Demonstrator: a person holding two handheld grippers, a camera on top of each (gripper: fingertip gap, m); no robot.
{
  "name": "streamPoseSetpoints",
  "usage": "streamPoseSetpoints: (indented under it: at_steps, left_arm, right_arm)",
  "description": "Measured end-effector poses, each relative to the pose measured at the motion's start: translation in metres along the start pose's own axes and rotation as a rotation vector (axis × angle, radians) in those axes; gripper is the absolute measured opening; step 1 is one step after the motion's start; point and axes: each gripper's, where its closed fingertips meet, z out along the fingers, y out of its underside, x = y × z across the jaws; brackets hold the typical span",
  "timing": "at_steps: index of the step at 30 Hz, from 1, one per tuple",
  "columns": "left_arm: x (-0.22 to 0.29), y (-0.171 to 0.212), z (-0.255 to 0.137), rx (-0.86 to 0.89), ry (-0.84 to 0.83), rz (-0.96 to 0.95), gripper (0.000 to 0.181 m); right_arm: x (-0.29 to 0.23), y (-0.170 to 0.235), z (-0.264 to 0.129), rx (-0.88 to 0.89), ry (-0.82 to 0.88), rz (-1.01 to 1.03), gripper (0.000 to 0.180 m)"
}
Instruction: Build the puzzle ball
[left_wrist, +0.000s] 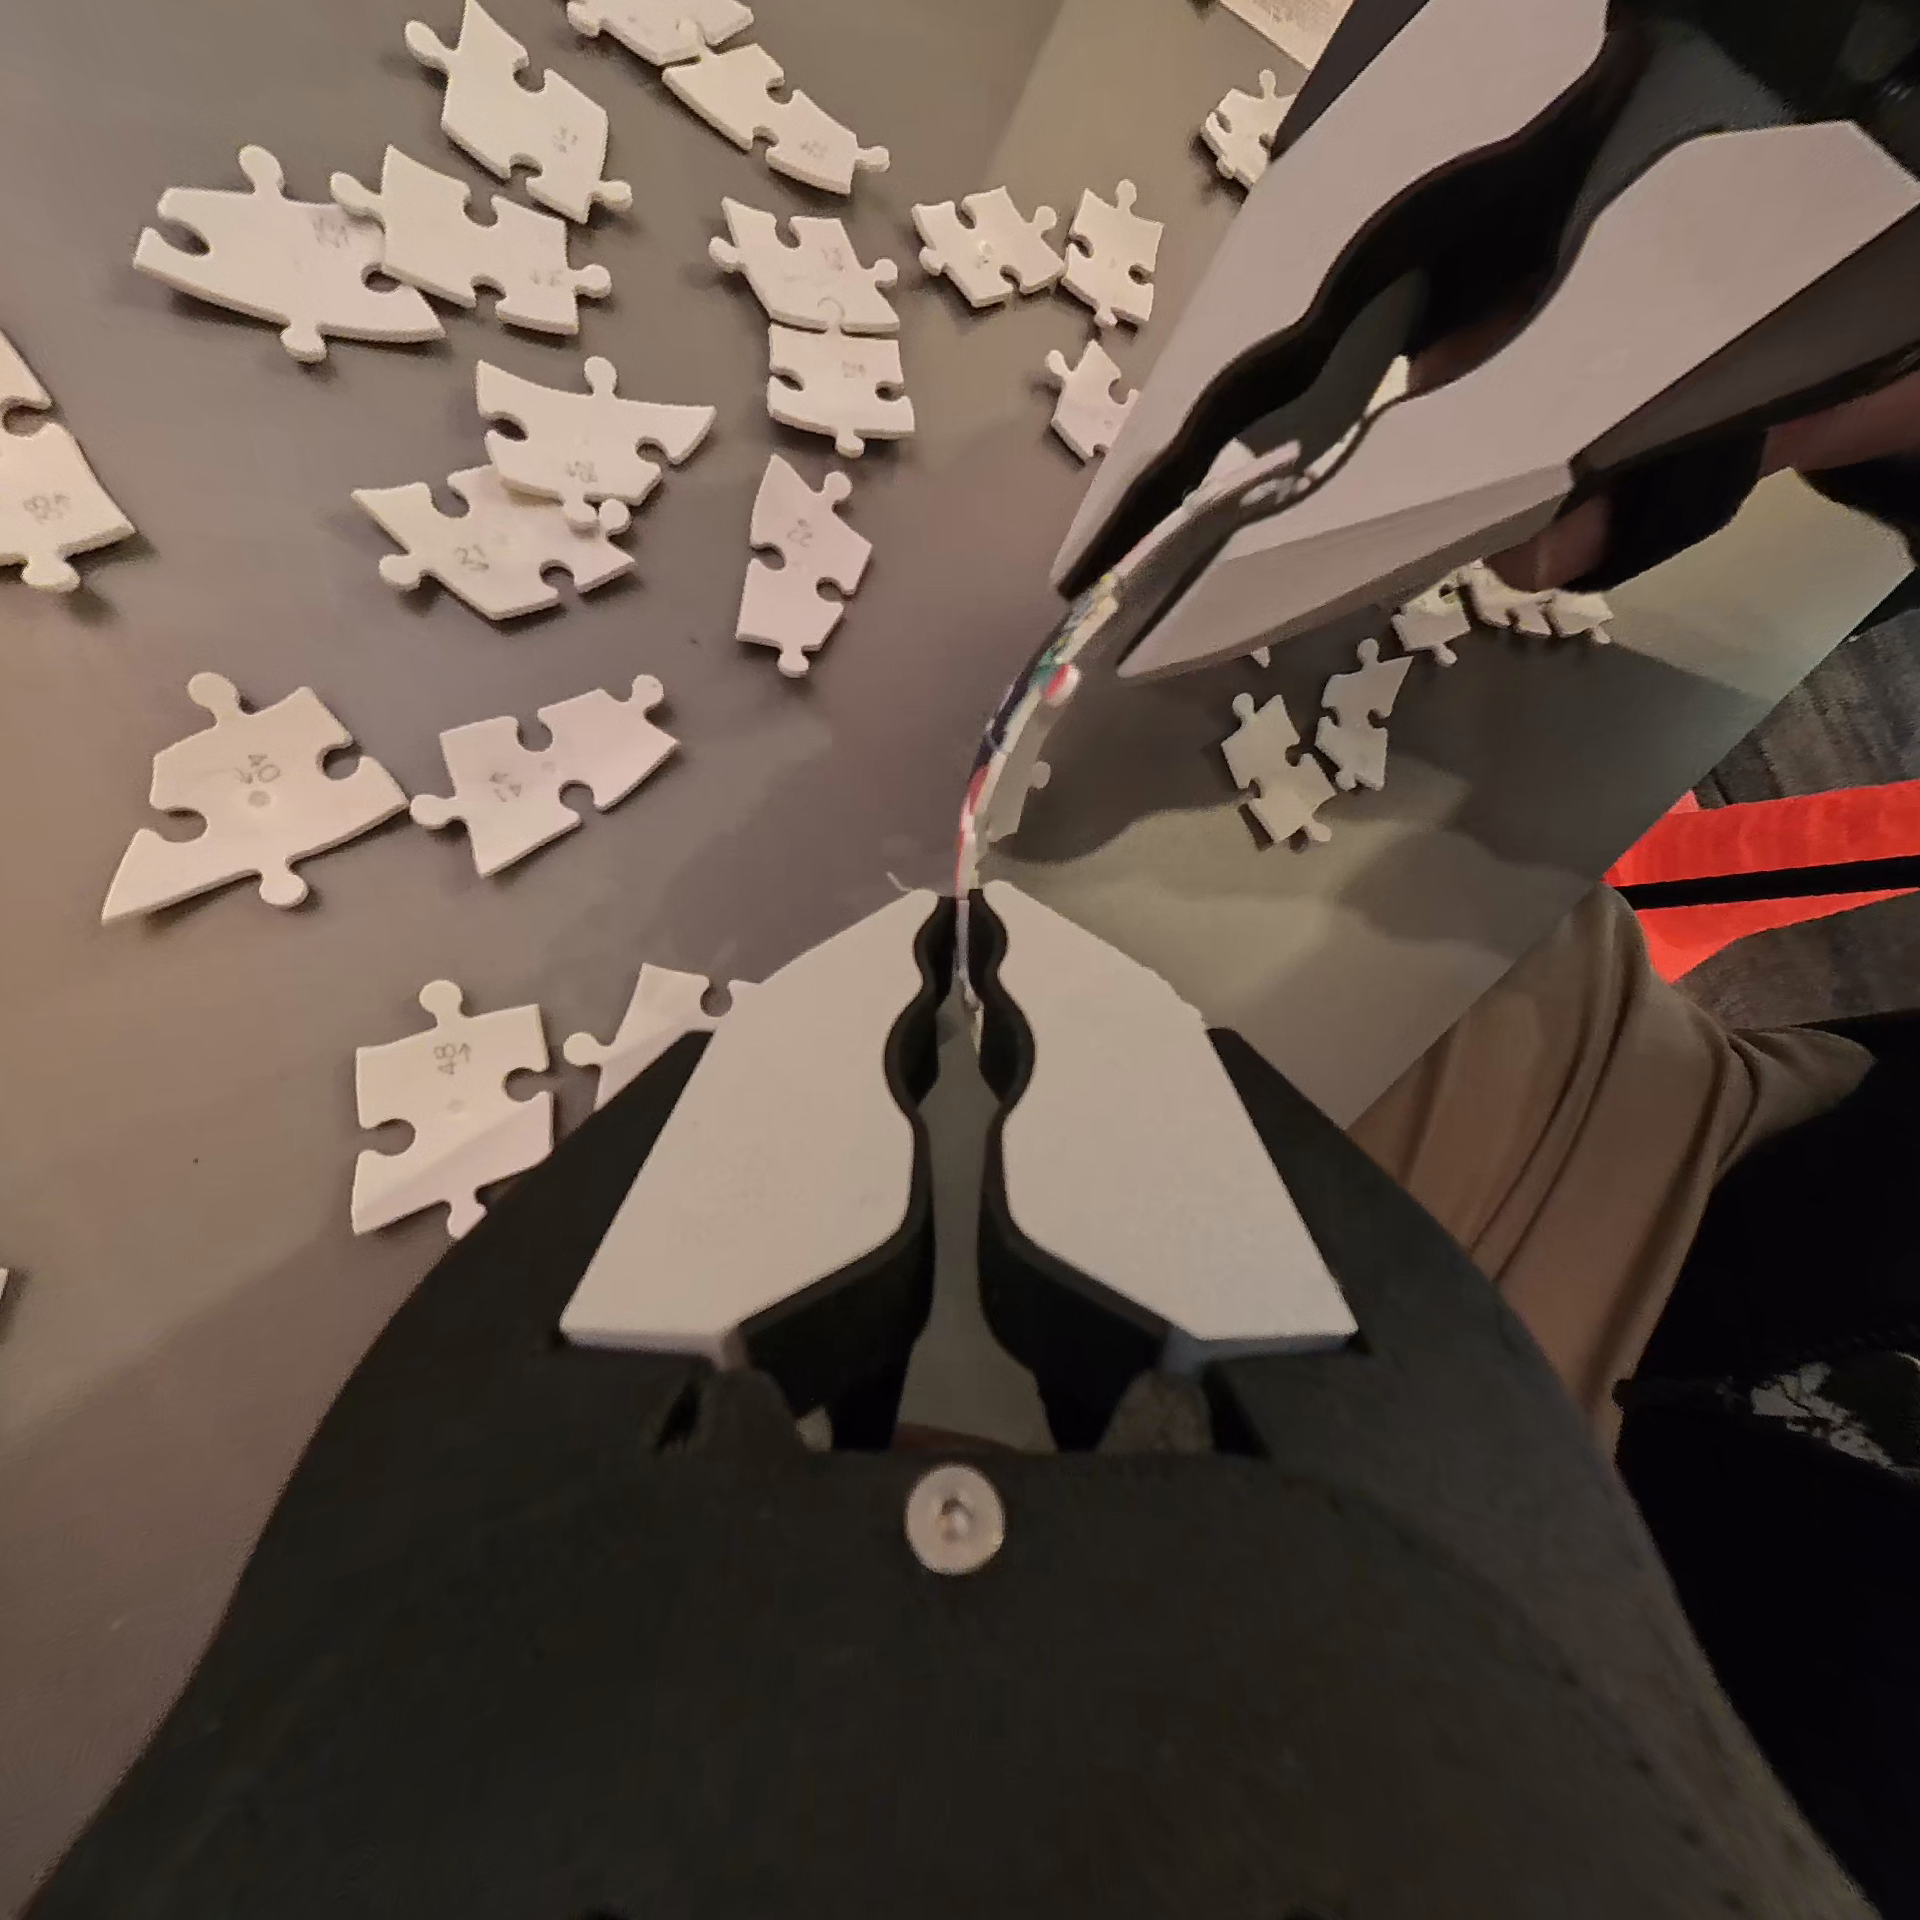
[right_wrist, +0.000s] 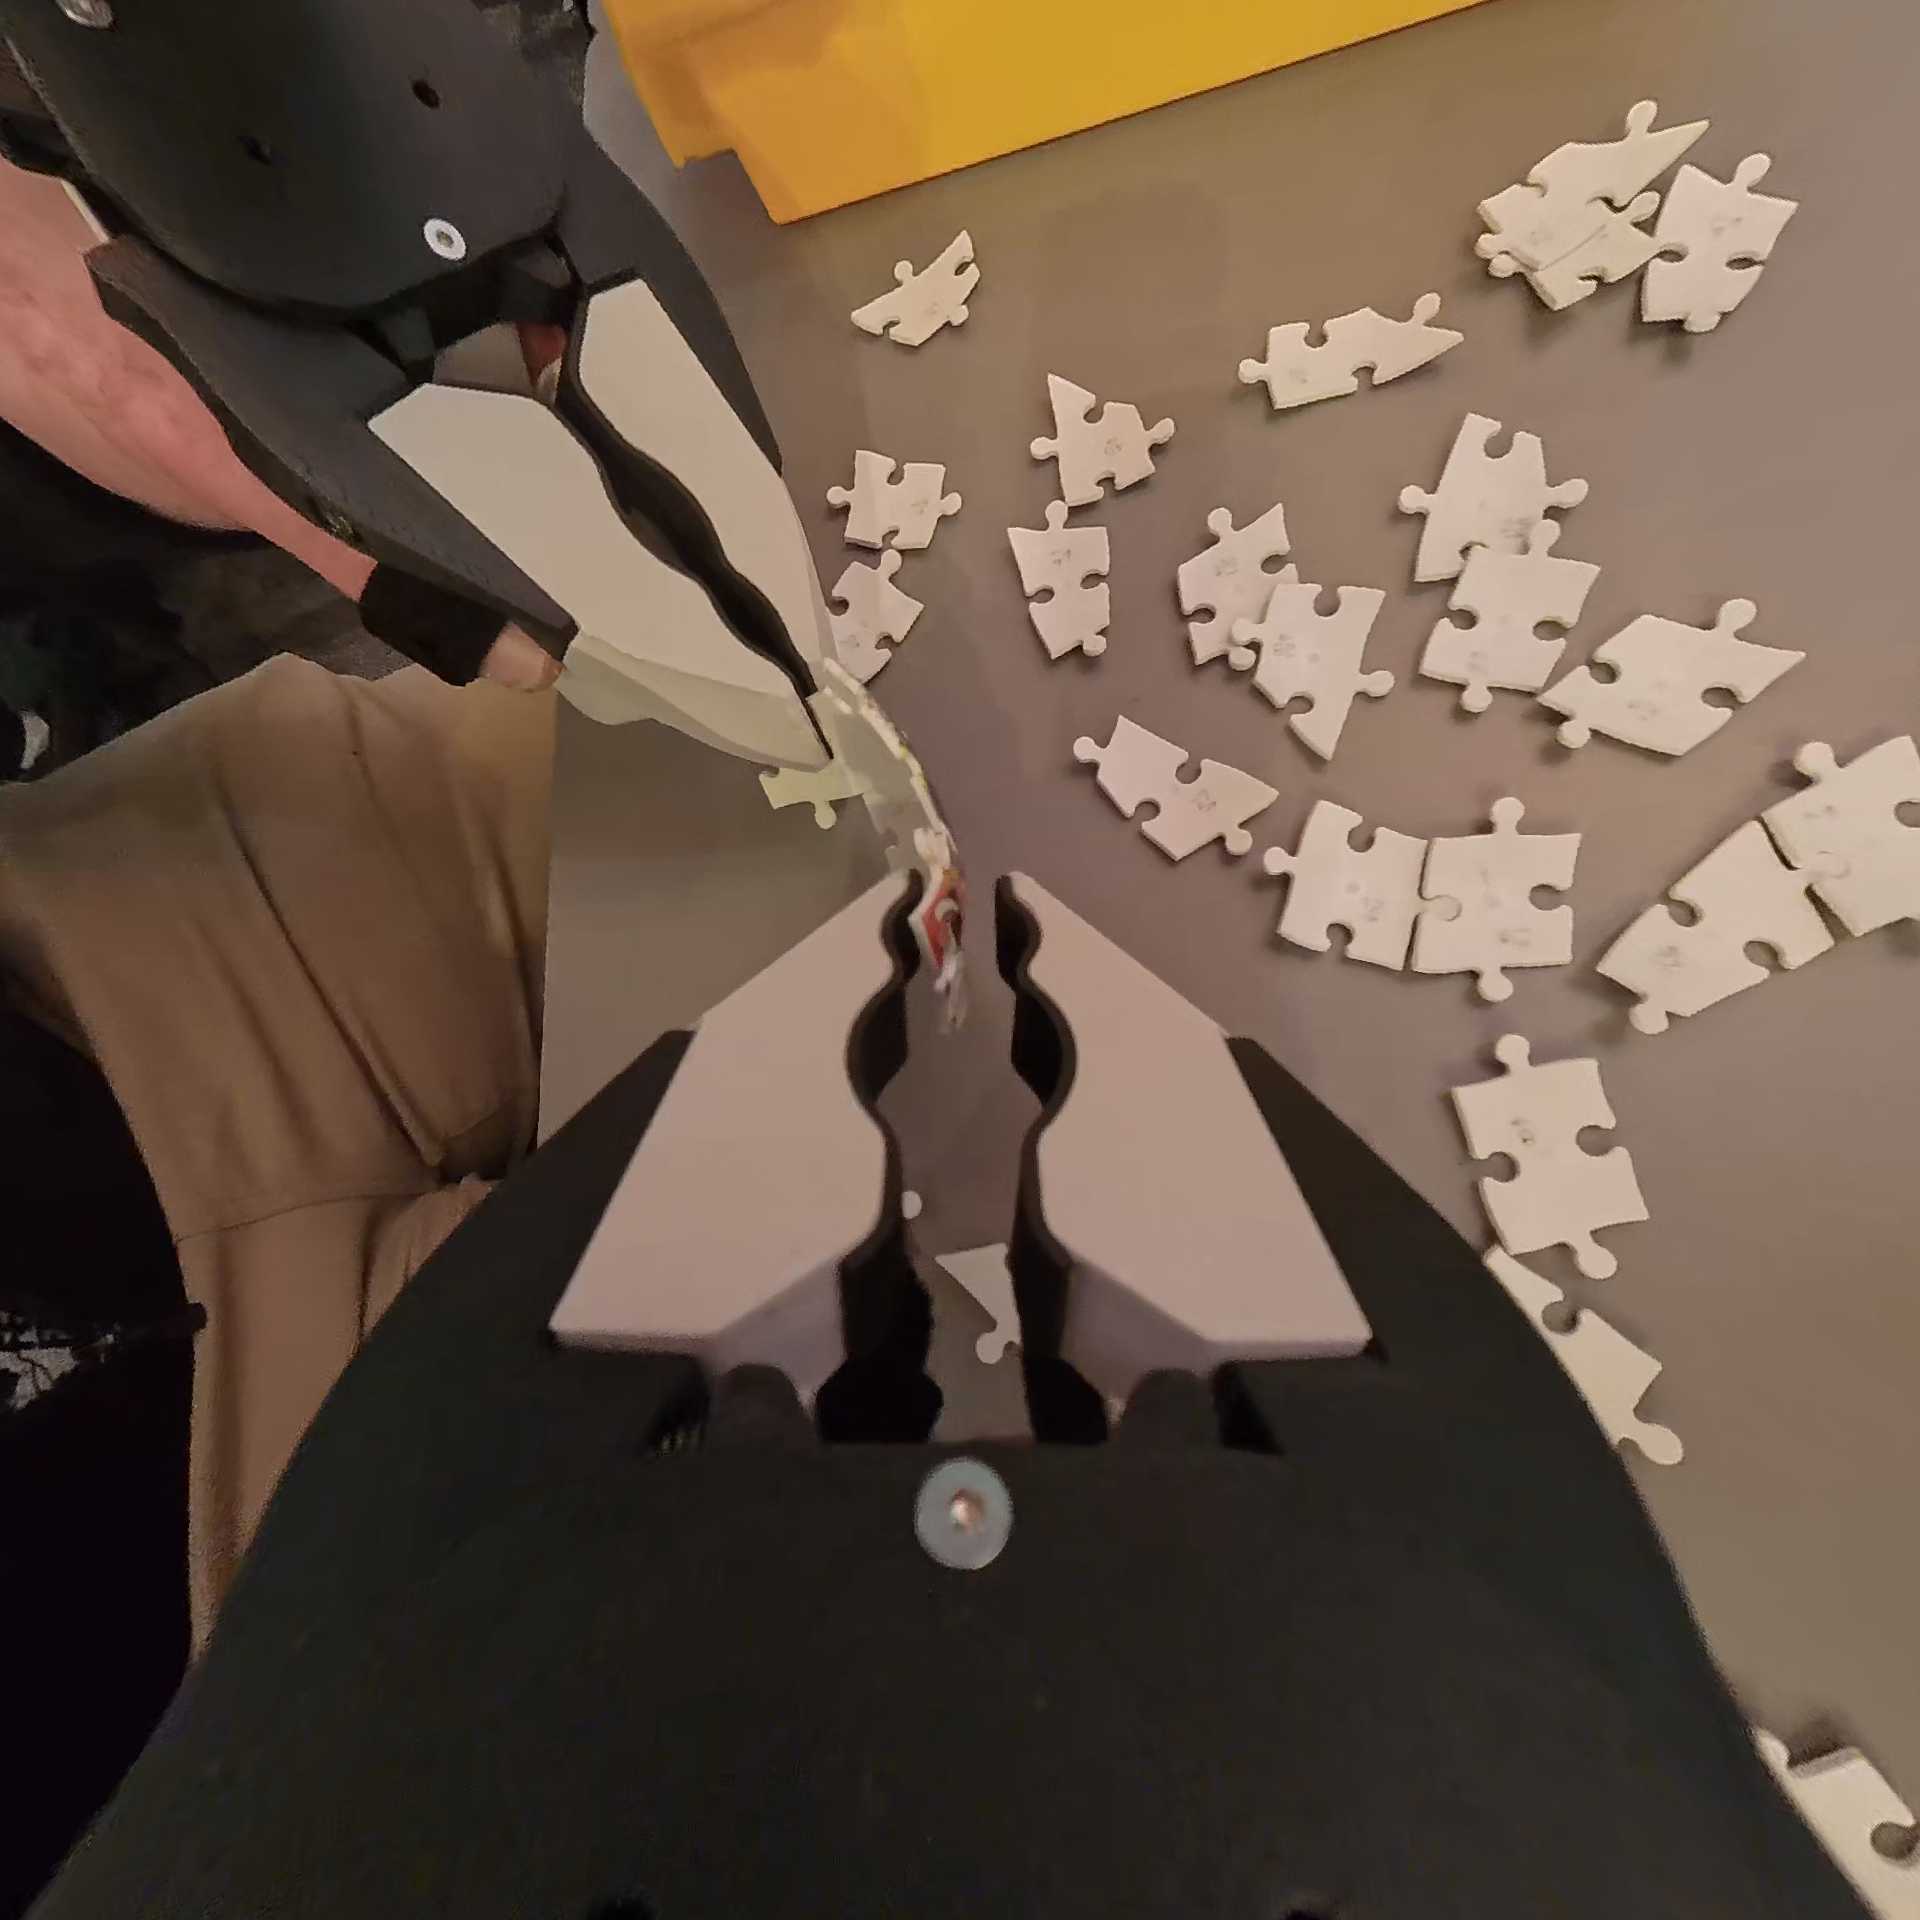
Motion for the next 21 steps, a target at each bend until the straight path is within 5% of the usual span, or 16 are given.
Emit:
streamPoseSetpoints:
  at_steps: [5, 11, 21]
  left_arm:
    - [0.002, 0.002, 0.002, 0.002, 0.021, -0.012, 0.003]
    - [0.002, -0.005, -0.003, 0.021, 0.032, 0.005, 0.028]
    - [0.002, -0.023, 0.004, -0.051, 0.066, 0.127, 0.015]
  right_arm:
    - [0.000, 0.003, 0.000, -0.009, -0.004, 0.009, 0.000]
    - [-0.003, 0.005, 0.002, -0.032, -0.071, 0.052, 0.000]
    - [-0.006, 0.008, 0.009, -0.069, -0.172, 0.135, 0.007]
